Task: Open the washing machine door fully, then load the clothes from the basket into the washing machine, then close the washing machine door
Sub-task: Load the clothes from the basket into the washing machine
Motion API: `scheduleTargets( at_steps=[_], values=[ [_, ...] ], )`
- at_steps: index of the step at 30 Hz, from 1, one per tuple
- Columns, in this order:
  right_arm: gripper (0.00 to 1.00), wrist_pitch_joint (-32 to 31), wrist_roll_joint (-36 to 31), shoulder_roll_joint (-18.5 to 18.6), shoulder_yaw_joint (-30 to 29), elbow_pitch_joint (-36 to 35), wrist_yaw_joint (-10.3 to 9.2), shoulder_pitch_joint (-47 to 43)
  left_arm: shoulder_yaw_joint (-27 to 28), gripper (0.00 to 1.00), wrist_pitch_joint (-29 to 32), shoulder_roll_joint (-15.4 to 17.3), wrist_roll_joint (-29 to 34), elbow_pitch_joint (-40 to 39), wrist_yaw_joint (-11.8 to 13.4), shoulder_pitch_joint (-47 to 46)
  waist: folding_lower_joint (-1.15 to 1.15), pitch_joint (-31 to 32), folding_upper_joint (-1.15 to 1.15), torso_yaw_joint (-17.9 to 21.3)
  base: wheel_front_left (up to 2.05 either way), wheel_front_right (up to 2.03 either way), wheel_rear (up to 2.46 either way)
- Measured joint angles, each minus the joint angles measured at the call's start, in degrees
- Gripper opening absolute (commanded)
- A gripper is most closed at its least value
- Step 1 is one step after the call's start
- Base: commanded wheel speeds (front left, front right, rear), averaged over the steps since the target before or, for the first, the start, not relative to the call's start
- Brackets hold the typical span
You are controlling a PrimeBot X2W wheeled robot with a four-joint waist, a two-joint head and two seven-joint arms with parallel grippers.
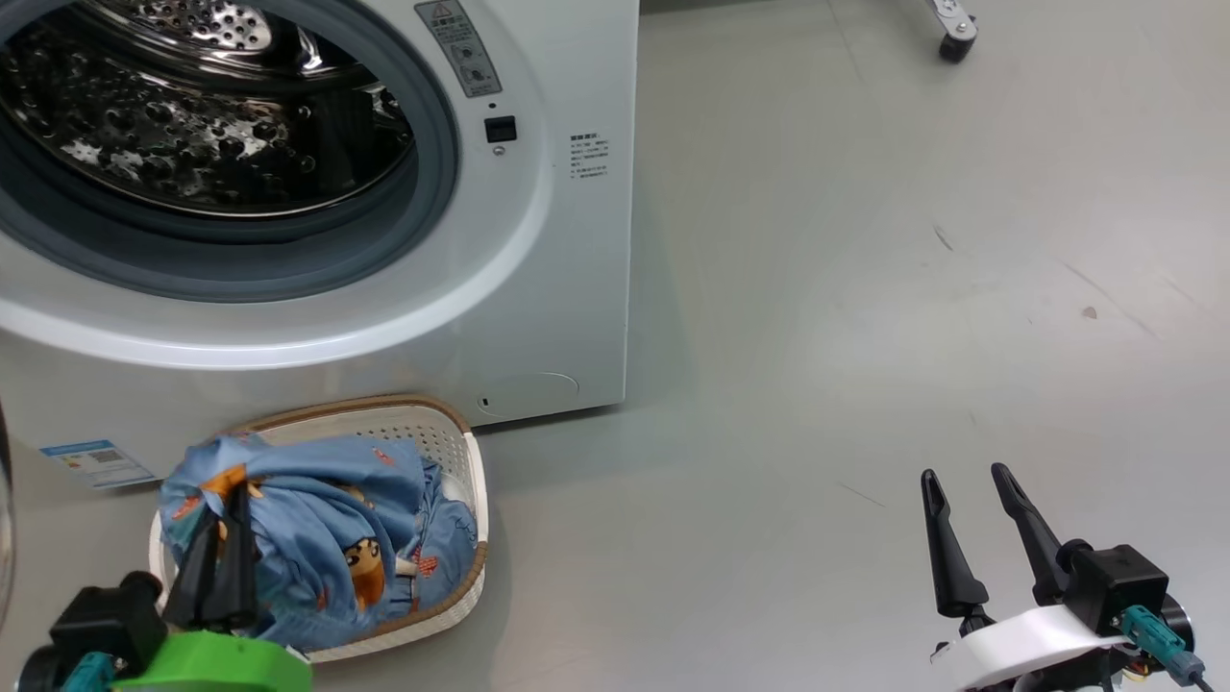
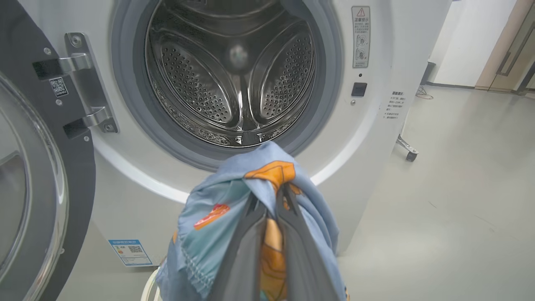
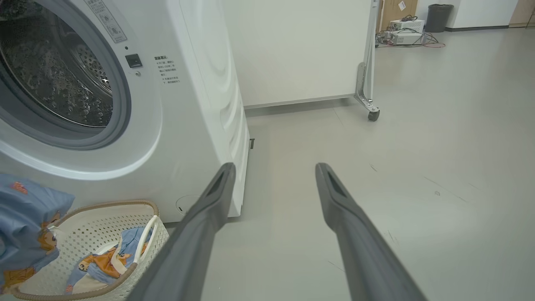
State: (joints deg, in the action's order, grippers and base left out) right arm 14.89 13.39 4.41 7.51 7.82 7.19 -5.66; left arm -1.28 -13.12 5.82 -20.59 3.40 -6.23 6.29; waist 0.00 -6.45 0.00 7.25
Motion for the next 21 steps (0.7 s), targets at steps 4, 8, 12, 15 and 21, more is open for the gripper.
scheduleTargets(
  at_steps=[4,8,12,15,21],
  values=[
    [1.00,0.00,0.00,-0.52,0.23,-0.04,0.00,0.83,1.36,0.00,0.20,1.45,0.15,0.04,0.29,-2.40,0.00,-1.13,0.00,2.05,0.00,0.00,0.00],
    [1.00,0.00,0.00,-0.82,0.30,-0.04,0.00,1.07,2.37,0.00,1.03,2.86,0.47,0.21,0.63,-4.95,0.00,-2.25,0.00,4.13,0.00,0.00,0.00],
    [1.00,0.00,0.00,-0.93,0.30,-0.12,0.00,1.75,3.72,0.00,1.86,4.21,0.49,1.24,1.23,-7.51,0.00,-3.44,0.00,6.03,0.00,0.00,0.00],
    [1.00,0.00,0.00,-1.07,0.29,-0.30,0.00,1.86,4.89,0.00,2.49,4.97,0.49,1.85,1.35,-9.59,0.00,-4.47,0.00,7.22,0.00,0.00,0.00],
    [1.00,0.00,0.00,-1.27,0.51,-0.55,0.00,2.82,6.26,0.00,3.68,7.38,0.51,4.01,1.93,-14.75,0.00,-6.68,0.00,9.11,0.00,0.00,0.00]
  ],
)
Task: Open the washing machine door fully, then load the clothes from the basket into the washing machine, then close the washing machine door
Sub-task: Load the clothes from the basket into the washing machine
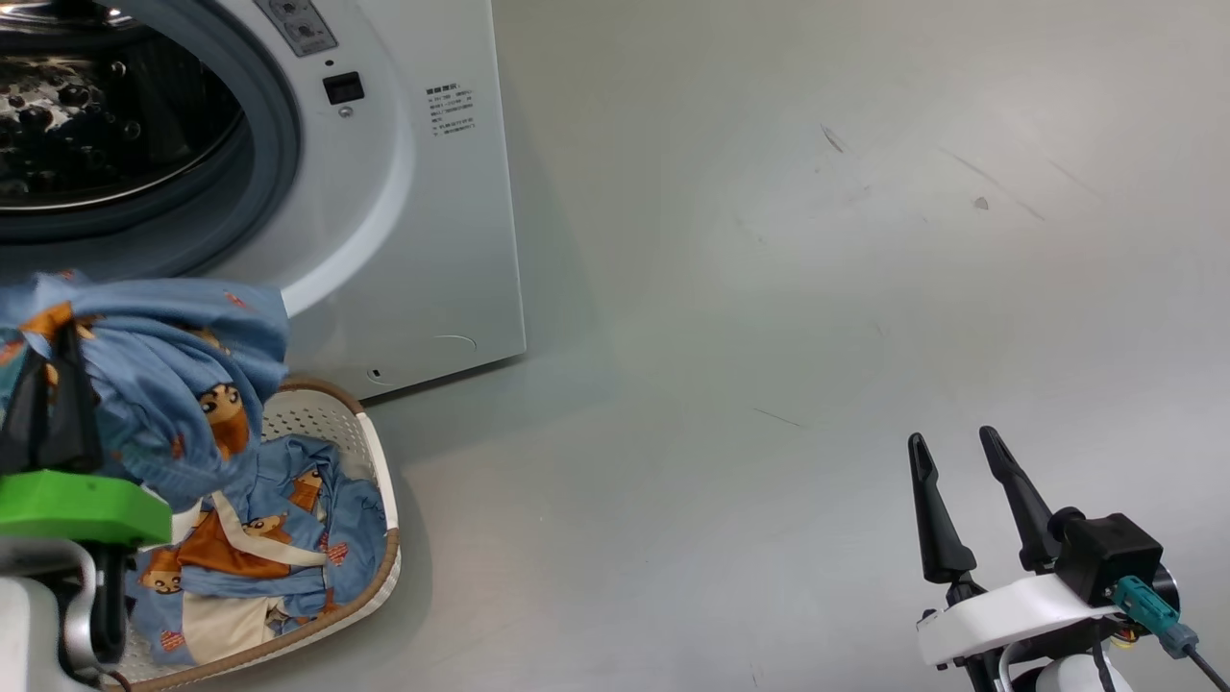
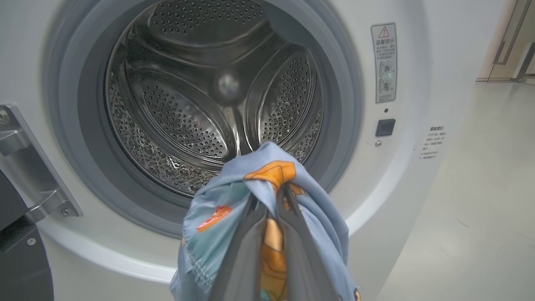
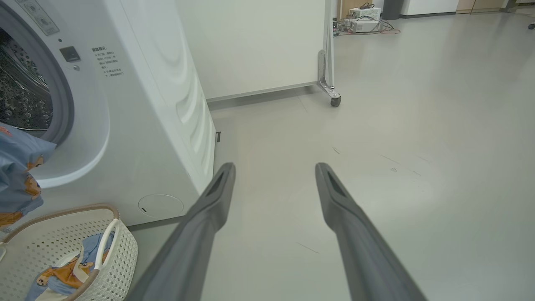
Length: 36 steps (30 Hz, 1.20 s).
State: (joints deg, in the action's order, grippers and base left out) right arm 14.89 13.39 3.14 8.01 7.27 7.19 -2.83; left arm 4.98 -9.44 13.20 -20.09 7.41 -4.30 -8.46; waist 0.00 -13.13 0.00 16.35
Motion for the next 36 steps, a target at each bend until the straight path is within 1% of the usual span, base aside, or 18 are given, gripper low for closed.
scheduleTargets(
  at_steps=[10,16,29,33,36],
  values=[
    [1.00,0.00,0.00,-0.46,0.67,-0.16,0.00,1.16,2.72,0.00,1.59,3.77,0.07,3.90,1.27,-9.73,0.00,-2.99,0.00,2.58,0.00,0.00,0.00],
    [1.00,0.00,0.00,-0.65,1.88,-0.15,0.00,1.27,3.96,0.00,2.31,6.24,0.44,7.22,1.40,-15.27,0.00,-5.01,0.00,3.84,0.00,0.00,0.00],
    [1.00,0.00,0.00,-0.85,2.20,-0.88,0.00,2.43,3.52,0.00,2.82,9.35,1.56,11.60,2.40,-28.09,0.00,-10.87,0.00,5.83,0.00,0.00,0.00],
    [1.00,0.00,0.00,-0.88,2.20,-1.43,0.00,2.58,2.25,0.00,2.90,10.78,3.48,12.95,2.38,-31.57,0.01,-13.05,0.00,6.09,0.00,0.00,0.00],
    [1.00,0.00,0.01,-0.90,2.20,-1.71,0.00,2.81,1.64,0.00,3.33,11.17,4.11,14.11,2.33,-34.14,0.01,-14.77,0.00,6.18,0.00,0.00,0.00]
  ],
)
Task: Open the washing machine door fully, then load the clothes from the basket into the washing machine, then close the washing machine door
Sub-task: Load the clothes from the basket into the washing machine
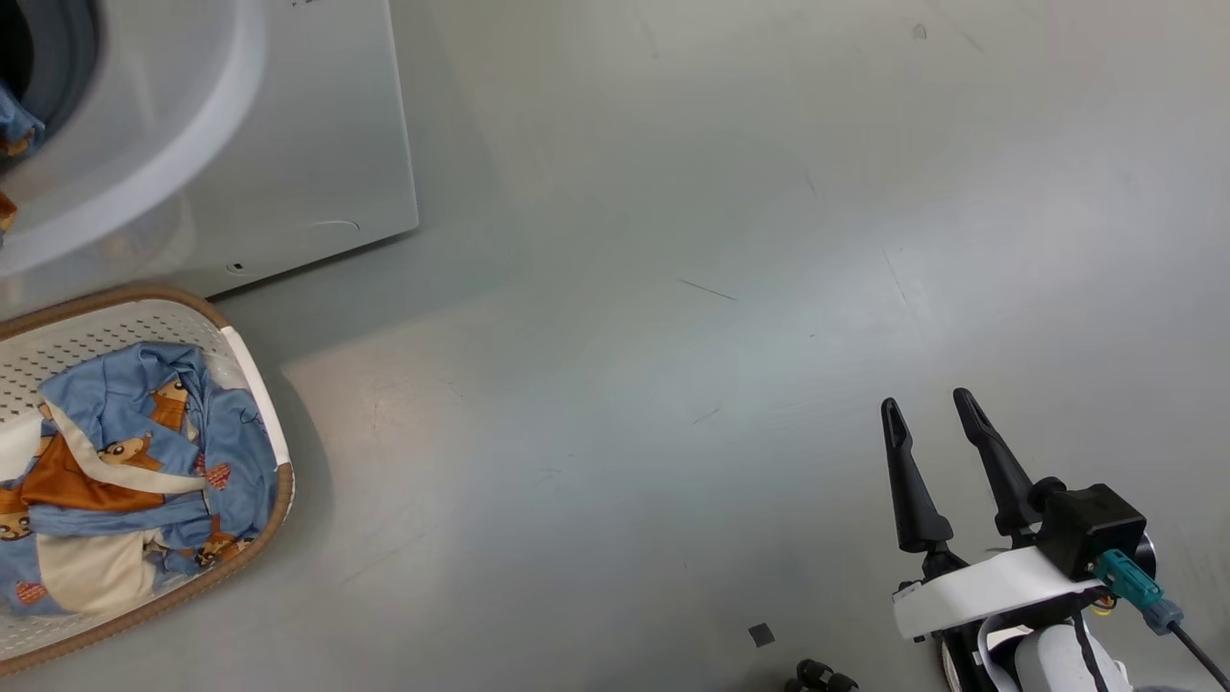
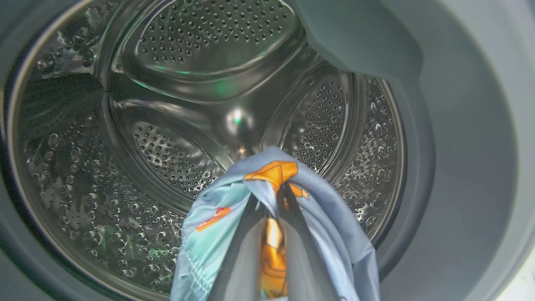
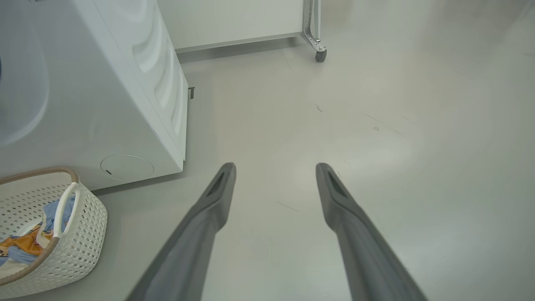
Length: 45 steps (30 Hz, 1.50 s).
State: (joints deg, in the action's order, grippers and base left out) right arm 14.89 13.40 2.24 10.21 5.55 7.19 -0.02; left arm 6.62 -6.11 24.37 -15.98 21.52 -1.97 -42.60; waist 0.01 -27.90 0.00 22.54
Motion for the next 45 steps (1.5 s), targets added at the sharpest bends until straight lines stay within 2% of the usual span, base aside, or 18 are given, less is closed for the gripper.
scheduleTargets(
  at_steps=[14,21,37,45],
  values=[
    [1.00,0.00,-0.01,-0.19,0.64,-1.15,0.00,2.14,-1.58,0.00,-0.16,3.13,2.53,4.69,-0.08,-12.07,0.00,-7.93,0.00,-0.33,0.00,0.00,0.00],
    [1.00,0.00,0.00,-0.23,0.79,-1.24,0.00,3.43,-1.40,0.00,-2.83,3.35,2.86,6.82,0.01,-16.99,0.00,-11.29,0.00,-0.57,0.00,0.00,0.00],
    [1.00,0.00,-0.01,-0.24,0.97,-1.19,0.00,3.65,-2.00,0.00,-7.13,3.37,4.10,10.39,0.56,-25.78,-0.01,-13.59,0.00,-0.76,0.00,0.00,0.00],
    [1.00,0.00,-0.01,-0.25,1.32,-1.16,0.00,3.80,-3.36,0.00,-7.65,3.31,4.75,14.88,0.55,-26.36,-0.01,-14.51,0.00,-1.11,0.00,0.00,0.00]
  ],
)
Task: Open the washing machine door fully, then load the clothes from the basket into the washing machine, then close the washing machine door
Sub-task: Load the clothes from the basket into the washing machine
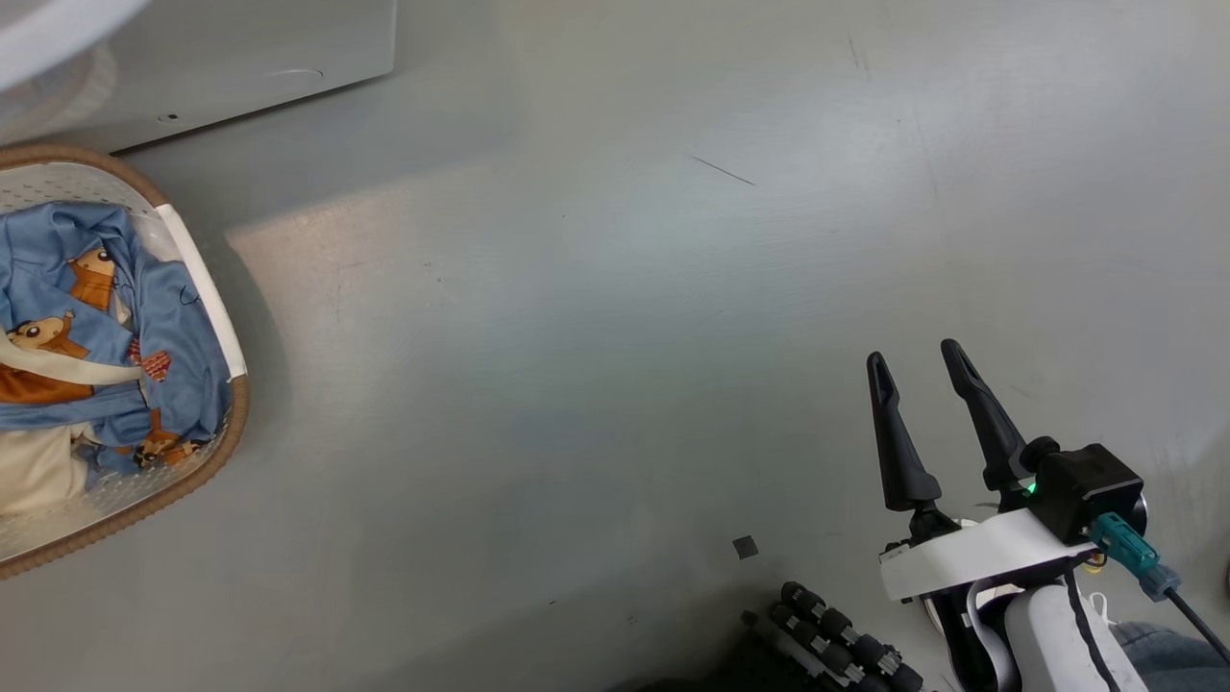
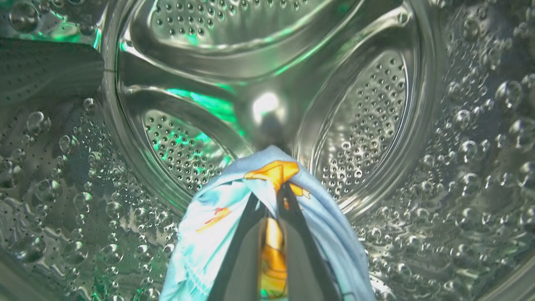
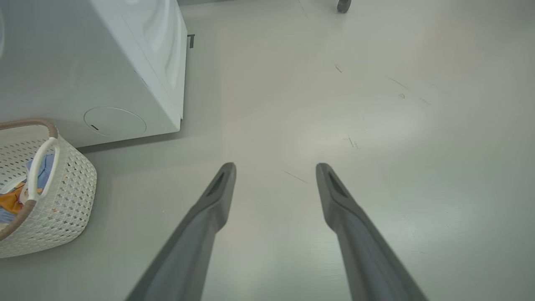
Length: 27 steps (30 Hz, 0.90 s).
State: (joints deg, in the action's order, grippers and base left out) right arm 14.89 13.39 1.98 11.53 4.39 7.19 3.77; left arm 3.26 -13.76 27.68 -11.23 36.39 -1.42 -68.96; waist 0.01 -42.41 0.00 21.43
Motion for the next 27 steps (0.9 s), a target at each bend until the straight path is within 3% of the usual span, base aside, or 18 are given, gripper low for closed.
scheduleTargets(
  at_steps=[7,9,10,12,14,15,27],
  values=[
    [1.00,0.00,0.00,0.00,0.20,0.19,0.00,0.44,-1.54,0.00,0.00,-0.01,1.30,3.13,-0.13,-0.08,0.00,-0.11,0.00,-0.13,0.00,0.00,0.00],
    [1.00,0.01,0.00,0.00,0.29,0.34,0.00,0.49,-1.89,0.16,0.00,-0.02,1.64,4.09,-0.43,-0.26,0.00,-0.06,0.00,-0.16,0.00,0.00,0.00],
    [1.00,0.00,0.01,0.00,0.35,0.40,0.00,0.52,-2.30,0.35,0.00,-0.04,1.66,4.86,-0.57,-0.52,0.00,0.03,0.00,-0.17,0.00,0.00,0.00],
    [1.00,0.00,0.02,0.00,0.44,0.46,0.00,0.53,-2.45,0.57,0.00,-0.07,1.66,5.84,-0.65,-1.02,0.00,0.13,0.00,-0.15,0.00,0.00,0.00],
    [1.00,0.00,0.03,0.00,0.46,0.54,0.00,0.54,-2.52,0.96,0.00,-0.08,1.72,6.45,-0.65,-1.60,0.00,0.24,0.00,-0.13,0.00,0.00,0.00],
    [1.00,0.00,0.05,0.00,0.46,0.58,0.00,0.55,-2.58,1.00,0.00,-0.12,2.00,6.90,-0.64,-1.84,0.00,0.31,0.00,-0.12,0.00,0.00,0.00],
    [1.00,0.00,0.26,0.00,-0.15,1.12,0.00,0.97,-3.56,1.00,-0.01,-3.14,2.58,12.11,-0.55,-2.71,0.00,1.69,0.00,-1.35,0.00,0.00,0.00]
  ],
)
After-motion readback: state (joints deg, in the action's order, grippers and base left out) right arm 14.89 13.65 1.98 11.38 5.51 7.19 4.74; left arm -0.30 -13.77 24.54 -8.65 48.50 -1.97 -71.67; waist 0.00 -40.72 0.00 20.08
